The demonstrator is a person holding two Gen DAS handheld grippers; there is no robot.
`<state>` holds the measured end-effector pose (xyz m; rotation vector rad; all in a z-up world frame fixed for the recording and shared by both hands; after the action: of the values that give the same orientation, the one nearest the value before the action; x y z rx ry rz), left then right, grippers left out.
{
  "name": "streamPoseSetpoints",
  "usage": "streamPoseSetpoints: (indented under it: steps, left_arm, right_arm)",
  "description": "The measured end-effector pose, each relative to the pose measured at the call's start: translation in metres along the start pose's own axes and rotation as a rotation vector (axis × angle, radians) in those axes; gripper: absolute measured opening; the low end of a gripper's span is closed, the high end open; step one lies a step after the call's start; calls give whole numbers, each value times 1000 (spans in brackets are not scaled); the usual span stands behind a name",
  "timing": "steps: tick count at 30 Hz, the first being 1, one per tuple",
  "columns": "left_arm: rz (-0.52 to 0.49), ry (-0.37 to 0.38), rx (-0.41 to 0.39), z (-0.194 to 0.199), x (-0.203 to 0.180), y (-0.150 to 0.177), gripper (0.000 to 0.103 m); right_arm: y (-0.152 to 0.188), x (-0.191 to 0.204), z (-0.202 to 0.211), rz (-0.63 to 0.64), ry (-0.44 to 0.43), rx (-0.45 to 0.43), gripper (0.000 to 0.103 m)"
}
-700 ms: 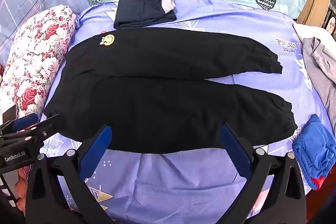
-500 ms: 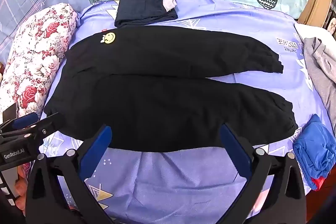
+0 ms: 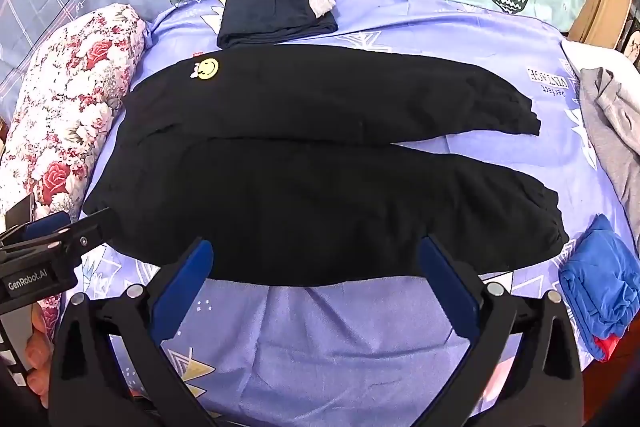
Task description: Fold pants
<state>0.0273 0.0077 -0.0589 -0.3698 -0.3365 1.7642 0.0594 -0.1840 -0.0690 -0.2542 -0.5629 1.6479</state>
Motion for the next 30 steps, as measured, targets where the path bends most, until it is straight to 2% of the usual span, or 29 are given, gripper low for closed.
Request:
streamPoseSetpoints:
  steps: [30]
  left_arm:
    - [23,-14,8,-4,10,-5,101]
  right_arm:
    - [-4,6,-7,21,-7,20,102]
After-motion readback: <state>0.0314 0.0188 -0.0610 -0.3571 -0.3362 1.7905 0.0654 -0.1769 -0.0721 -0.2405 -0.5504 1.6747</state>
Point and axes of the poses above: each gripper's, at about its wrist camera, not at the fingertips, and z roughly against the way its jaws point, x to its left, y to its underside, the point moved 6 cm from there along -z, roughly the way its jaws point, and after that the axes turned 6 degrees about -z, right-handed, at the moved point
